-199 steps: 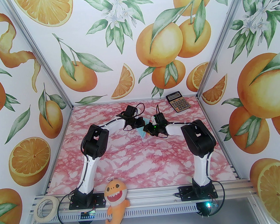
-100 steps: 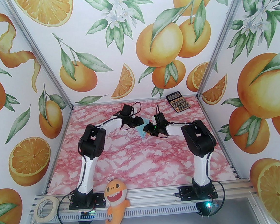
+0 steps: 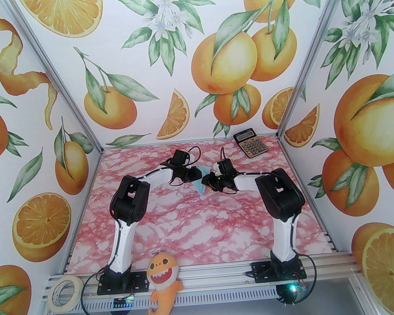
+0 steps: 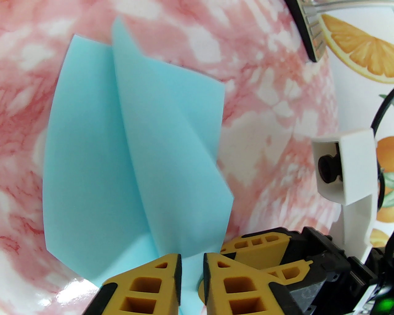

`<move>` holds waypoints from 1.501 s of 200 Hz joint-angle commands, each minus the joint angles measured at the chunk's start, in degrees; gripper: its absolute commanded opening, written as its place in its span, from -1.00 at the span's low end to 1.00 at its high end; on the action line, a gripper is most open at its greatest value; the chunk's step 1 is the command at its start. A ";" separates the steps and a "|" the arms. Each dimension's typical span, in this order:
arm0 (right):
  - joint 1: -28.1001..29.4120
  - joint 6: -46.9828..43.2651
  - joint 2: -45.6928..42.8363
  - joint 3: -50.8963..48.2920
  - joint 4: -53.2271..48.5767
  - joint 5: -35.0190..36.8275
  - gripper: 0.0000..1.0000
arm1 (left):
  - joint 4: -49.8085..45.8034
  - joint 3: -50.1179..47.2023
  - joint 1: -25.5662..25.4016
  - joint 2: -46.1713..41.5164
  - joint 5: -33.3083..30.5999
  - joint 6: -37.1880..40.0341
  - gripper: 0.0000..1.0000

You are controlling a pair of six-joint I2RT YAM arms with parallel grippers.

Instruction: Fold a paper plane with a square sheet of paper (fold left side to right side)

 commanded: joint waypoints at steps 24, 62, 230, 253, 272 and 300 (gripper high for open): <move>-0.58 -2.74 -3.09 -0.62 -3.78 2.80 -0.22 | 1.24 0.43 -1.27 1.27 1.04 -0.58 -0.65; 0.17 -3.24 -4.36 -0.80 -5.70 5.39 -0.13 | 1.43 0.44 -1.55 1.27 1.21 -0.80 -0.65; 0.93 -3.77 1.30 1.66 -4.30 4.61 -0.46 | 0.90 -3.40 1.07 -4.08 -0.69 1.33 -0.56; 0.93 -4.09 1.65 2.19 -4.38 4.24 -0.46 | 0.33 -5.24 1.39 -3.88 -0.79 2.59 -0.61; 0.93 -4.68 1.74 2.44 -4.54 4.03 -0.46 | 0.22 -6.11 1.49 -3.18 -0.64 3.11 -0.66; 0.84 -5.50 2.23 3.27 -5.30 3.97 -0.46 | 0.07 -6.34 1.28 -2.01 -0.11 3.16 -0.69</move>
